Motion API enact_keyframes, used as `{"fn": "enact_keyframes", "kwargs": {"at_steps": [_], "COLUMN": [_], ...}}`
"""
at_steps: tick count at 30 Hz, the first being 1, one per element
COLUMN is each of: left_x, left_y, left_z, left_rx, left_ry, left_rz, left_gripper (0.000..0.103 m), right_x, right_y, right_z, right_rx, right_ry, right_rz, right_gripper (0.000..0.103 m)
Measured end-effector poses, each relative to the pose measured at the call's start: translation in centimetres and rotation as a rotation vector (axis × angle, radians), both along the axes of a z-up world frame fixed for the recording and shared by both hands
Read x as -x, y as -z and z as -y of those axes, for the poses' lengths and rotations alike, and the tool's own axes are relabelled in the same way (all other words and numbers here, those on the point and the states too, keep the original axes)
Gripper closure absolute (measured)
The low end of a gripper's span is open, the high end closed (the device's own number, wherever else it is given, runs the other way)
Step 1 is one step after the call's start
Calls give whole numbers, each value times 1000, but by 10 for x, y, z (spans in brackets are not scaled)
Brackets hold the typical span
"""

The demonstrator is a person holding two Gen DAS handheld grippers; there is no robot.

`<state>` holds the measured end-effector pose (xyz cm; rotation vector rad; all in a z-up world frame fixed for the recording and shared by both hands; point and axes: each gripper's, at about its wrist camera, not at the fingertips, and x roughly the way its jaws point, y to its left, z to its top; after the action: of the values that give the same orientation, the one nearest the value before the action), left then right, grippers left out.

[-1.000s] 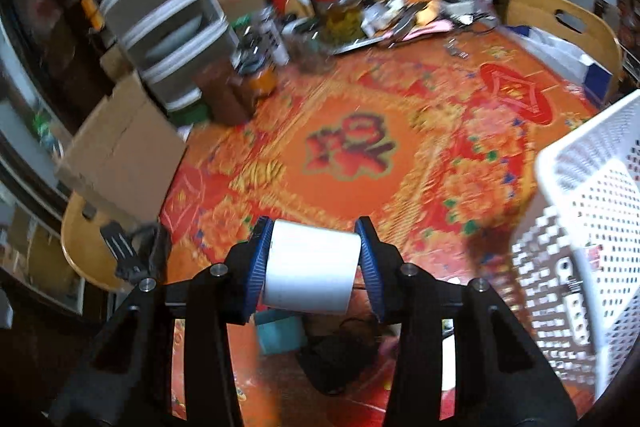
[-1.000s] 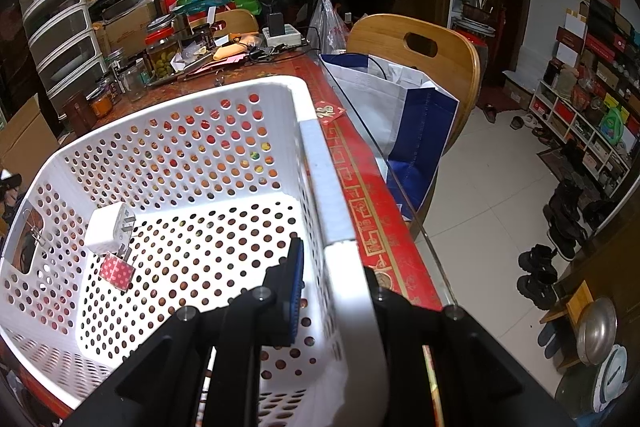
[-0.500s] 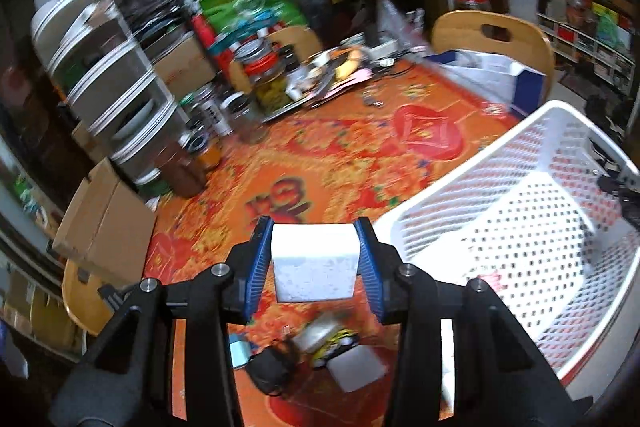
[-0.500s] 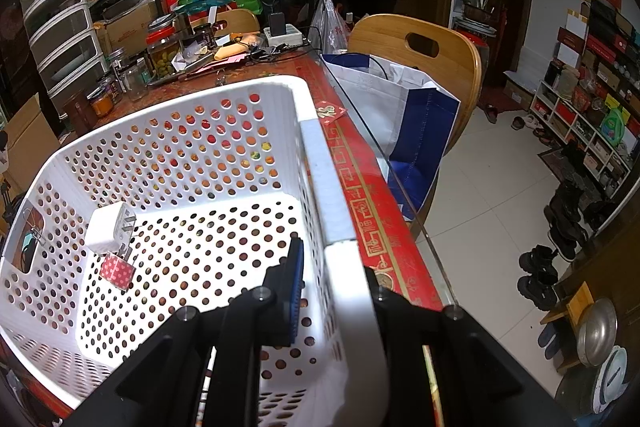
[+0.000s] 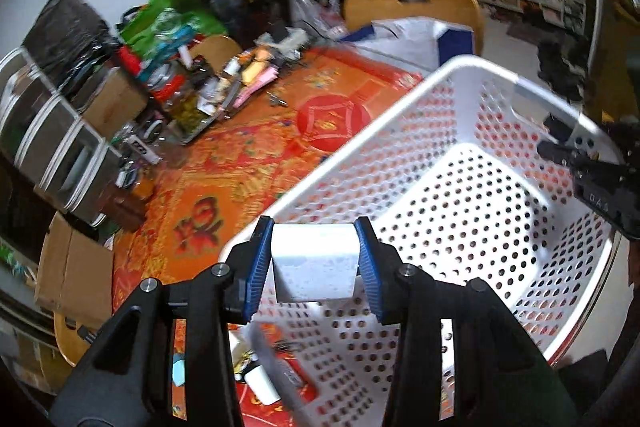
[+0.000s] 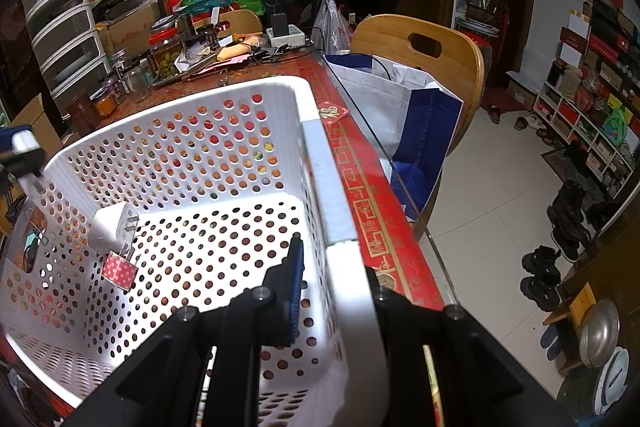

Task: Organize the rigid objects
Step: 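Carry the white charger into the basket and release it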

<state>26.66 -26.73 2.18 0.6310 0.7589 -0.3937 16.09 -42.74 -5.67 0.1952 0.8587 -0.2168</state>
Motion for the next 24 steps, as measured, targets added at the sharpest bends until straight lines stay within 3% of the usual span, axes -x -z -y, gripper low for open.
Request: {"fn": "enact_keyframes", "kwargs": {"at_steps": [11, 17, 21, 23, 24], "left_x": [-23, -31, -38, -40, -40], "left_y": [67, 93, 90, 77, 66], "left_z": [36, 54, 56, 49, 41], "left_rx": [-171, -271, -226, -172, -141], "left_ry": [54, 80, 86, 82, 71], "left_rz": [-155, -198, -216, -200, -170], "left_gripper": [64, 64, 64, 58, 45], "right_x": [1, 1, 1, 0, 0], "right_y": [-1, -1, 0, -1, 0], "right_z": [2, 3, 3, 3, 3], "right_rx": [-12, -12, -12, -12, -11], "right_ry": [-12, -13, -14, -15, -14], "right_rz": [3, 3, 1, 1, 0], "right_gripper": [87, 87, 87, 87, 87]}}
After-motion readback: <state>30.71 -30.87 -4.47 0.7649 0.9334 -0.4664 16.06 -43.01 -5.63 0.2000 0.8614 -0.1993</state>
